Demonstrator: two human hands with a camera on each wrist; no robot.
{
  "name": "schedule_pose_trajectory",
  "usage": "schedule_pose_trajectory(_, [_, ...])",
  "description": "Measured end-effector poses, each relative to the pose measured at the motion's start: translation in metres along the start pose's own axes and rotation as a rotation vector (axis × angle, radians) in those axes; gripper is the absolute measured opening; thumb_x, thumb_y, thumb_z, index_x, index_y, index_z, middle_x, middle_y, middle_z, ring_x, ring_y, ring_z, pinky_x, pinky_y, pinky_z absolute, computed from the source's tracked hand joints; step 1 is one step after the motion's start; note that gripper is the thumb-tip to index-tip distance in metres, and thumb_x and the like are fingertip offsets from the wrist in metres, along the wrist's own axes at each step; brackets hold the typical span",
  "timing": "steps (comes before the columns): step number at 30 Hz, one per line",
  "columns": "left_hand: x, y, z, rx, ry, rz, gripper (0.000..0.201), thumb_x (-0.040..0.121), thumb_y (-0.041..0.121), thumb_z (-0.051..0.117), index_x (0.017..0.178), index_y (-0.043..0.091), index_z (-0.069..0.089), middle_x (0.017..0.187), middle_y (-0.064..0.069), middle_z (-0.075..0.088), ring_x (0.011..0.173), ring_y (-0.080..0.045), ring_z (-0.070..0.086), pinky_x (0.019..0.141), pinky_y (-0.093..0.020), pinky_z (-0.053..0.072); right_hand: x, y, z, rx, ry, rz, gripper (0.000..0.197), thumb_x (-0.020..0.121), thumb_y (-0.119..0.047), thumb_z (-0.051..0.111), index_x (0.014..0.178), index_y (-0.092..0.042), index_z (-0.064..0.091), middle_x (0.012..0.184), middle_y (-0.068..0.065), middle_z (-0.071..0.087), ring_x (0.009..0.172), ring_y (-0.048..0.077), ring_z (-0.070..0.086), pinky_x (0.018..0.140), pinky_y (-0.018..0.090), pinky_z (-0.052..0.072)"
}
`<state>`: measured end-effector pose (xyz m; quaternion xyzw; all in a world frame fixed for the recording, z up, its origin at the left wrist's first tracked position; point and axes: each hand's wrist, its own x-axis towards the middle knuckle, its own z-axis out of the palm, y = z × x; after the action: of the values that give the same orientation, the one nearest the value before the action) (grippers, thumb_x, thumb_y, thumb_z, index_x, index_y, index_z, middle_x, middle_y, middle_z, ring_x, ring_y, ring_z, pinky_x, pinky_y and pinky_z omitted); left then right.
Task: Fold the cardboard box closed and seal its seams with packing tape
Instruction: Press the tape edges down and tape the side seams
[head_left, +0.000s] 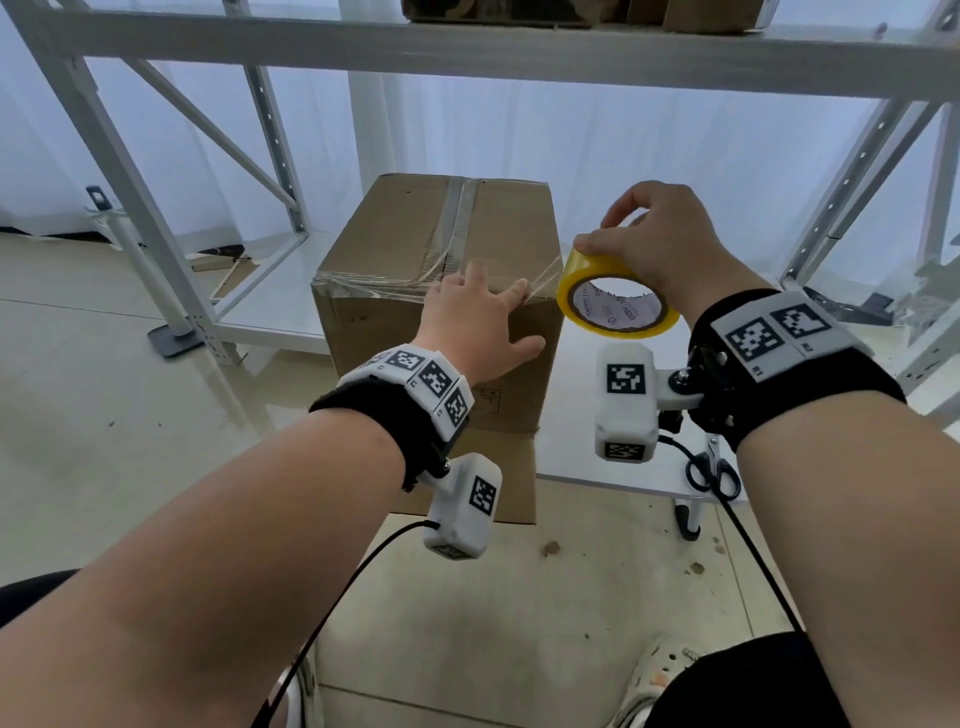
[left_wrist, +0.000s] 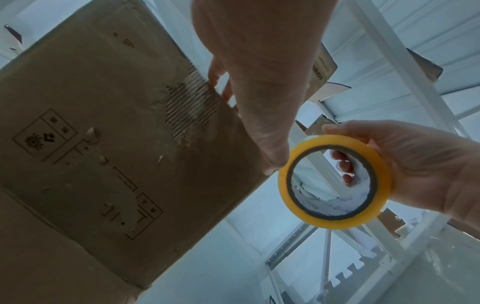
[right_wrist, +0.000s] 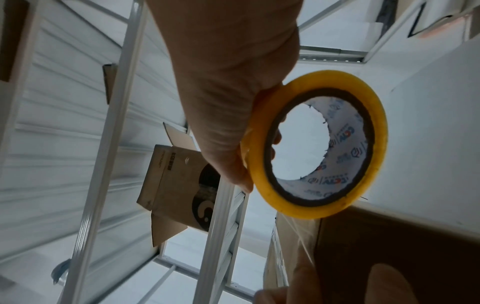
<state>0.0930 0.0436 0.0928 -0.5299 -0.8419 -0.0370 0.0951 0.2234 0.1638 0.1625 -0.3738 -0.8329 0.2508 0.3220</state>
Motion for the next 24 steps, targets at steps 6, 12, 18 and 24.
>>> schedule_pose_trajectory(6, [0.003, 0.006, -0.004, 0.038, -0.093, -0.016, 0.073, 0.086, 0.069, 0.040, 0.147, 0.038, 0.016, 0.149, -0.018, 0.021, 0.135, -0.042, 0.027, 0.109, -0.055, 0.027, -0.001, -0.002, 0.004, -0.090, 0.025, -0.038, 0.030, 0.076, -0.041, 0.073, 0.091, -0.017, 0.060, 0.092, -0.002, 0.056, 0.091, 0.016, 0.051, 0.074, 0.031, 0.040])
schedule_pose_trajectory(12, [-0.003, 0.000, -0.005, 0.012, 0.021, 0.120, 0.067, 0.093, 0.055, 0.040, 0.148, 0.019, 0.025, 0.140, -0.009, 0.036, 0.130, -0.029, 0.033, 0.109, -0.040, 0.029, -0.004, 0.000, 0.000, -0.094, 0.008, -0.007, 0.024, 0.078, -0.035, 0.071, 0.088, -0.015, 0.060, 0.088, -0.001, 0.055, 0.088, 0.017, 0.050, 0.073, 0.031, 0.039])
schedule_pose_trajectory(18, [-0.006, -0.004, -0.001, -0.121, 0.129, 0.107, 0.057, 0.098, 0.045, 0.039, 0.144, 0.012, 0.036, 0.148, -0.004, 0.040, 0.137, -0.020, 0.035, 0.111, -0.032, 0.028, -0.004, 0.000, -0.002, -0.097, -0.038, 0.056, 0.027, 0.079, -0.034, 0.066, 0.084, -0.007, 0.065, 0.082, 0.004, 0.057, 0.080, 0.019, 0.051, 0.070, 0.030, 0.038])
schedule_pose_trajectory(24, [-0.006, -0.002, -0.001, -0.098, 0.116, 0.105, 0.057, 0.097, 0.047, 0.040, 0.147, 0.020, 0.032, 0.148, -0.002, 0.039, 0.136, -0.021, 0.036, 0.107, -0.035, 0.034, 0.001, 0.004, 0.000, -0.120, -0.074, 0.113, 0.046, 0.077, -0.038, 0.067, 0.089, 0.007, 0.067, 0.076, 0.014, 0.055, 0.071, 0.021, 0.050, 0.065, 0.030, 0.039])
